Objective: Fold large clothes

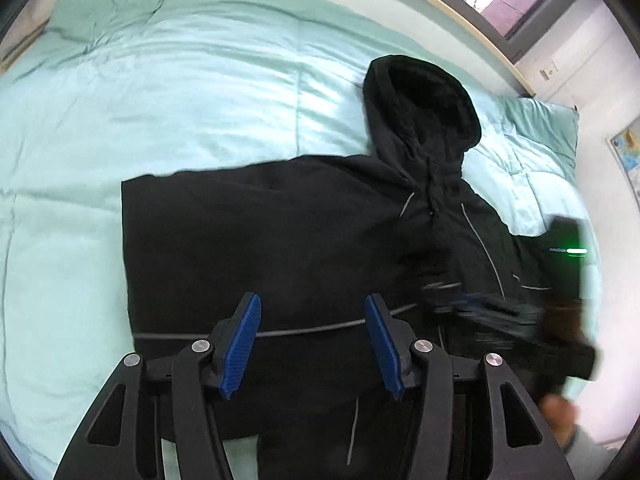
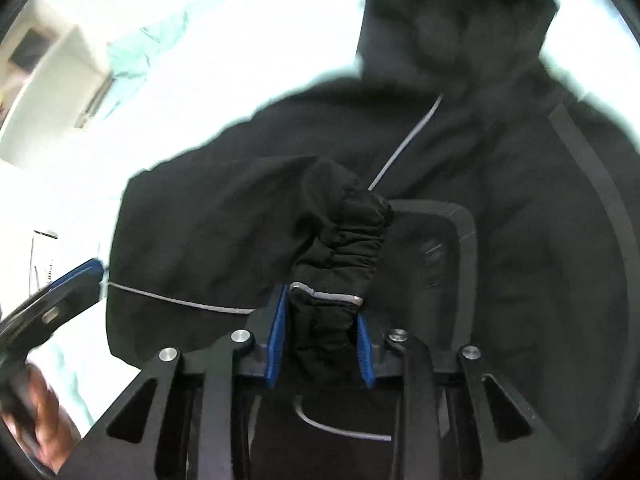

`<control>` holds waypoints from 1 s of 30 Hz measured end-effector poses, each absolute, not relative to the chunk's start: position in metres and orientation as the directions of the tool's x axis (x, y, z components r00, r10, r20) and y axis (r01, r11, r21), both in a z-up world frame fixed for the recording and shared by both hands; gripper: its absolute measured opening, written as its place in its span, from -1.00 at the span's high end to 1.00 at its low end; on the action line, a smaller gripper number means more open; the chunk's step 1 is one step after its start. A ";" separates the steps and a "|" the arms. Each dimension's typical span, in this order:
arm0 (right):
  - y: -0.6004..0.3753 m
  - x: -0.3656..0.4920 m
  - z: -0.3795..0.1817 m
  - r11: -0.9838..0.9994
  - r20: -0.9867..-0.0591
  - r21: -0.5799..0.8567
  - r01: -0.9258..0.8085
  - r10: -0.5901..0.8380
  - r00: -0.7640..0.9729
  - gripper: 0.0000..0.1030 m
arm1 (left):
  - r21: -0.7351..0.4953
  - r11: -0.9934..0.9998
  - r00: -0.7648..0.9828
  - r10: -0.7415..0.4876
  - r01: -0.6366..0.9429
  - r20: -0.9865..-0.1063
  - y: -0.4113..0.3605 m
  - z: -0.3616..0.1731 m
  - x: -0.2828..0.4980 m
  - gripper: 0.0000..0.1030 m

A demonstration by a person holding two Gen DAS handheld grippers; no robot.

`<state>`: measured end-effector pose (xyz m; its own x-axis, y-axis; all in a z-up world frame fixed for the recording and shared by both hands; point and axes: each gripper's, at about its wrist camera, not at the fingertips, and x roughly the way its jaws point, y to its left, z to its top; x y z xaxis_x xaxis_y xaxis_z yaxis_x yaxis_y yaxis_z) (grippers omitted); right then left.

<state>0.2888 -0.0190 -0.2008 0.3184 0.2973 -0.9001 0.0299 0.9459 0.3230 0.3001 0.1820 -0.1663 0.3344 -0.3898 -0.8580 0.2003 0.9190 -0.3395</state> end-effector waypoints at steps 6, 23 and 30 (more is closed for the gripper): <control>-0.096 0.255 -0.128 0.988 -0.873 0.133 0.084 0.076 0.481 0.36 | -0.343 0.894 0.312 -0.427 0.289 -0.849 0.146 -0.167 0.309 -0.09; -0.262 0.229 -0.243 0.916 -0.965 -0.070 0.395 -0.162 0.204 0.08 | -0.245 0.905 0.201 -0.327 0.347 -0.923 0.056 -0.240 0.334 -0.08; -0.202 0.211 -0.199 0.954 -0.925 0.007 0.301 -0.109 0.365 -0.53 | -0.277 0.906 0.234 -0.359 0.321 -0.903 0.087 -0.210 0.310 -0.09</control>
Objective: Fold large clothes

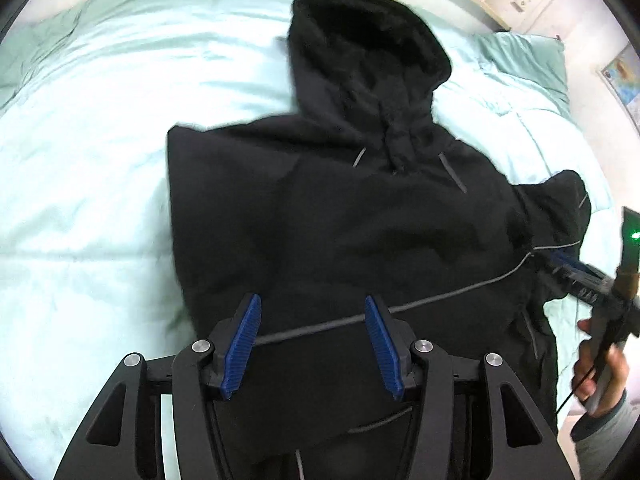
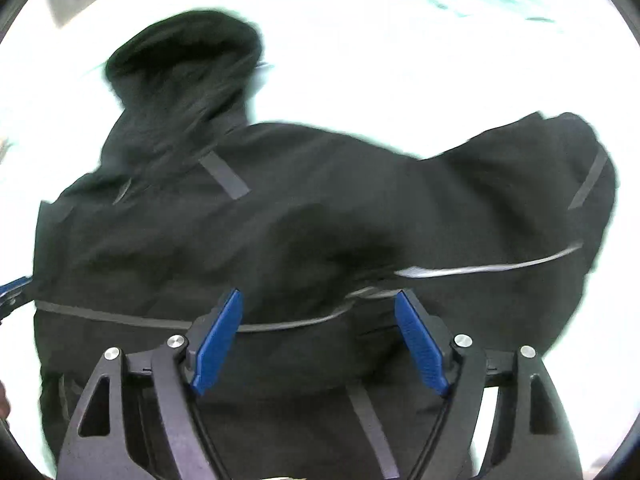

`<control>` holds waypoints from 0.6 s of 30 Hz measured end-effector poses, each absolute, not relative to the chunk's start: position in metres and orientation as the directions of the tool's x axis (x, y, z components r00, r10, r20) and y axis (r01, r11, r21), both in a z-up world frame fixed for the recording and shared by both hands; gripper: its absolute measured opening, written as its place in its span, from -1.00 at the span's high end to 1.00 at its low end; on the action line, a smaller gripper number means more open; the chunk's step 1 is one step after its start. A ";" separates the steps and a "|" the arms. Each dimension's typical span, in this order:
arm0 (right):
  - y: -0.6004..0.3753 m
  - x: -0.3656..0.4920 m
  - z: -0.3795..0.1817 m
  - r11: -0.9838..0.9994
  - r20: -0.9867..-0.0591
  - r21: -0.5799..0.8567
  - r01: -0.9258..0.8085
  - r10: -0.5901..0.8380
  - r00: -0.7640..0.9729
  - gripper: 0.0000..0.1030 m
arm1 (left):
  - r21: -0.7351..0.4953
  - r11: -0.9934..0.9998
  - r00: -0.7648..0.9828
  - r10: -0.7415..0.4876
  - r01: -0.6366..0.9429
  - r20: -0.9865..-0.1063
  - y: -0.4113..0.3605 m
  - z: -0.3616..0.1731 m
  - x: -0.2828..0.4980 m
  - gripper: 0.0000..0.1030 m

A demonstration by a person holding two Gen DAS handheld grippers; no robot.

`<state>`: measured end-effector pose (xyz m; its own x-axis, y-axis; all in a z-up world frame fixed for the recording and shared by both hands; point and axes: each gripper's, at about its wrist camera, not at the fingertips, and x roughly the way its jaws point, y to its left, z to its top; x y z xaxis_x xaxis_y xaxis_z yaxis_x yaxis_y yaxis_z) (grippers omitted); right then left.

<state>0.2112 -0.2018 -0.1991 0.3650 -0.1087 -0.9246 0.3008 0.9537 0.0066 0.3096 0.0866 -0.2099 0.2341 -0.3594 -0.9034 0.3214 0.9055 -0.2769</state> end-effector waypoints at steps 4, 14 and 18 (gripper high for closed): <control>-0.179 0.221 -0.276 0.961 -0.980 -0.024 0.276 -0.077 0.183 -0.29 | -0.127 0.935 0.133 -0.179 0.330 -0.975 0.075 -0.260 0.302 0.01; -0.205 0.133 -0.126 0.919 -0.914 0.055 0.390 -0.110 0.389 -0.16 | -0.078 0.896 0.376 -0.260 0.437 -0.889 0.068 -0.122 0.212 0.09; -0.252 0.112 -0.088 0.895 -0.886 0.053 0.443 -0.163 0.435 -0.18 | -0.111 0.916 0.390 -0.271 0.385 -0.880 0.074 -0.104 0.186 0.09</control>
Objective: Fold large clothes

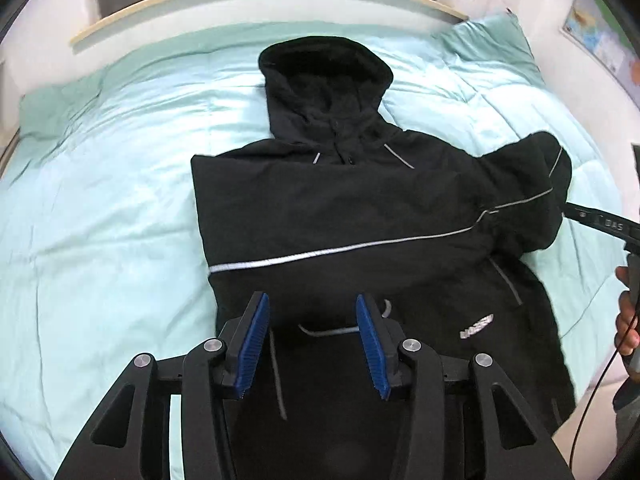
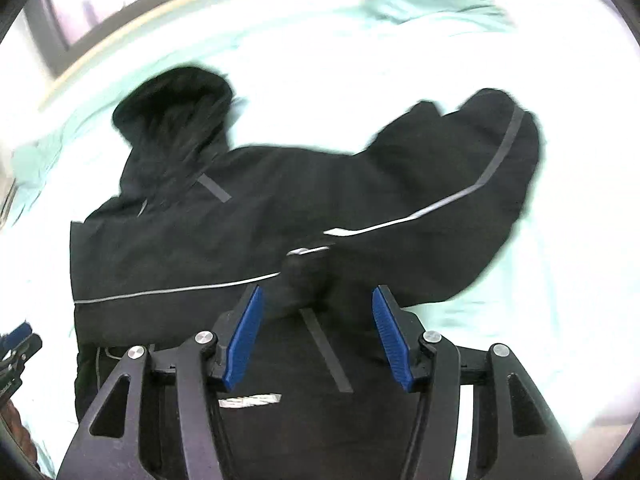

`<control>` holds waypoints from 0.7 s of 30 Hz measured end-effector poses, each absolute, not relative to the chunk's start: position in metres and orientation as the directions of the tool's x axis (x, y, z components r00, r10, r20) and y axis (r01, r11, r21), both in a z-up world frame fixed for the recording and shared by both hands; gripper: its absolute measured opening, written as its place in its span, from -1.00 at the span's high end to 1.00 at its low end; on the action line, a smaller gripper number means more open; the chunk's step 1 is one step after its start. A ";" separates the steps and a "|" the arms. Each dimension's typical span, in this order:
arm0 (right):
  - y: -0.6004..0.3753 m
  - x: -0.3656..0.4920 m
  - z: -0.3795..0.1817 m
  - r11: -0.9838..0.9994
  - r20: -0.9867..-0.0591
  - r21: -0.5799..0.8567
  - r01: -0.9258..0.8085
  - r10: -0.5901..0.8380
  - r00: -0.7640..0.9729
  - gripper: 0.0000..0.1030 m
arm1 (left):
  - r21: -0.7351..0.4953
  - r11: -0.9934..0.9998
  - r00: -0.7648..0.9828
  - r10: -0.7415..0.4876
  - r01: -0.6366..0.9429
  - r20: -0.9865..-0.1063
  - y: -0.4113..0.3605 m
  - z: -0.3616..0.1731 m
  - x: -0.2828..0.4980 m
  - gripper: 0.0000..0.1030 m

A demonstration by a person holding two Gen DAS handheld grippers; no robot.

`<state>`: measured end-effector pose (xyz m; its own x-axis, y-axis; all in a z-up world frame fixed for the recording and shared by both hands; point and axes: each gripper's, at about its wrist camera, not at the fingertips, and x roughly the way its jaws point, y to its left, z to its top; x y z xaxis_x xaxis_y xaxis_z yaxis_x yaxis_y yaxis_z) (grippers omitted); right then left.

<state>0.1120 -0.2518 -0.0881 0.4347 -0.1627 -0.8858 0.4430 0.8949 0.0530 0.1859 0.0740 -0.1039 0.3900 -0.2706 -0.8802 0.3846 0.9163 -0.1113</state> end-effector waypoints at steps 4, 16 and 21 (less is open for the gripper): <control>-0.322 0.093 -0.068 0.877 -0.870 0.028 0.479 -0.215 0.445 -0.24 | -0.108 0.936 0.415 -0.249 0.334 -0.875 0.048 -0.101 0.163 0.09; -0.535 0.099 -0.068 0.843 -0.859 0.084 0.531 -0.209 0.468 -0.44 | -0.159 0.951 0.407 -0.260 0.265 -0.875 -0.062 -0.106 0.140 0.09; -0.602 0.149 -0.107 0.805 -0.875 0.142 0.576 -0.170 0.453 -0.44 | -0.077 0.962 0.424 -0.185 0.260 -0.886 -0.079 -0.102 0.153 0.09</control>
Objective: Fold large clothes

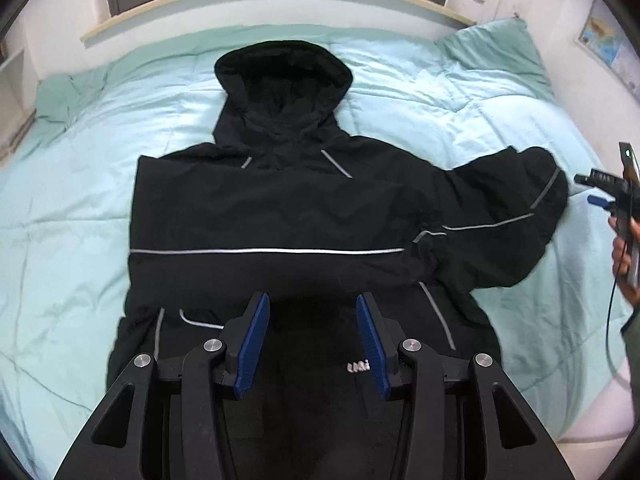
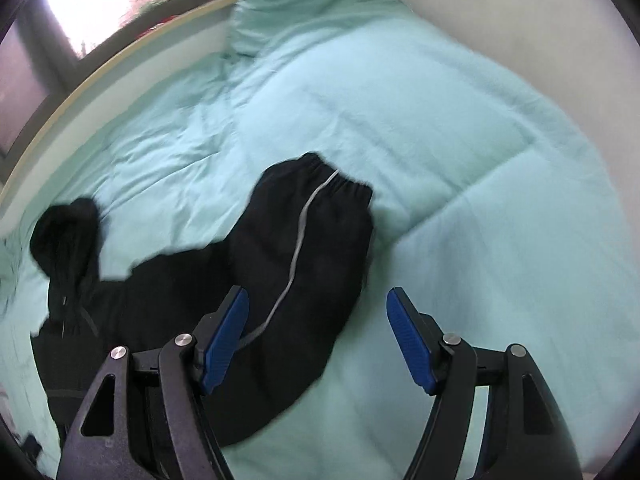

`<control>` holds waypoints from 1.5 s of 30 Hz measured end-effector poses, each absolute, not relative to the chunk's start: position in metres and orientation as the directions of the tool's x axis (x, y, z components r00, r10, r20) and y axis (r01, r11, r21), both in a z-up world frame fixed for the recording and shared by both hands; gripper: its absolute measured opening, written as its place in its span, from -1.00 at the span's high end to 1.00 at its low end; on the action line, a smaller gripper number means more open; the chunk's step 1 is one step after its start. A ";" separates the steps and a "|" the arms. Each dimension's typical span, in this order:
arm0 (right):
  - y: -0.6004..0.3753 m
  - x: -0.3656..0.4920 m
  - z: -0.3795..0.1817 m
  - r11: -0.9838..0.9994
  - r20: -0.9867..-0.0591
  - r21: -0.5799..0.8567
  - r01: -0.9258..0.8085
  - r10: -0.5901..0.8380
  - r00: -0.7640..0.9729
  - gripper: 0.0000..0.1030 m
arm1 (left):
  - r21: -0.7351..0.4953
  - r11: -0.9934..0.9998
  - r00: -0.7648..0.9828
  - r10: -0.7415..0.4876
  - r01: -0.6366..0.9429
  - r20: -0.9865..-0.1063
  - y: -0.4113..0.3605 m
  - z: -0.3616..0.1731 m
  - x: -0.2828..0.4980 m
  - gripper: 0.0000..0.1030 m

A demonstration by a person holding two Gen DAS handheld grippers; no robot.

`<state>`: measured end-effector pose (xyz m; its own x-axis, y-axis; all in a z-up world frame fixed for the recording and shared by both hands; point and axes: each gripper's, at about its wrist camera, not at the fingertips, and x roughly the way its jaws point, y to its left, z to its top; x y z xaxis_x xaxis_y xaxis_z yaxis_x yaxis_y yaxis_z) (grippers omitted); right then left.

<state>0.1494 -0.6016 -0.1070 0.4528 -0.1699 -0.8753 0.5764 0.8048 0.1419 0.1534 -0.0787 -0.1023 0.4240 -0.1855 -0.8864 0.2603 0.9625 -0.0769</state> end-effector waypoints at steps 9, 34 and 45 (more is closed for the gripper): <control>-0.650 0.206 -0.176 0.750 -0.880 0.352 0.560 0.062 0.470 0.22 | -0.087 0.967 0.333 -0.166 0.238 -0.928 -0.114 -0.143 0.202 0.09; -0.581 0.093 -0.081 0.813 -0.843 0.167 0.558 -0.176 0.509 0.75 | -0.267 0.911 0.192 -0.336 0.313 -0.922 -0.154 -0.206 0.244 0.05; -0.333 0.201 -0.057 0.981 -0.819 0.142 0.131 0.042 0.572 0.75 | -0.122 0.969 0.394 -0.200 0.214 -0.897 -0.013 -0.149 0.228 0.05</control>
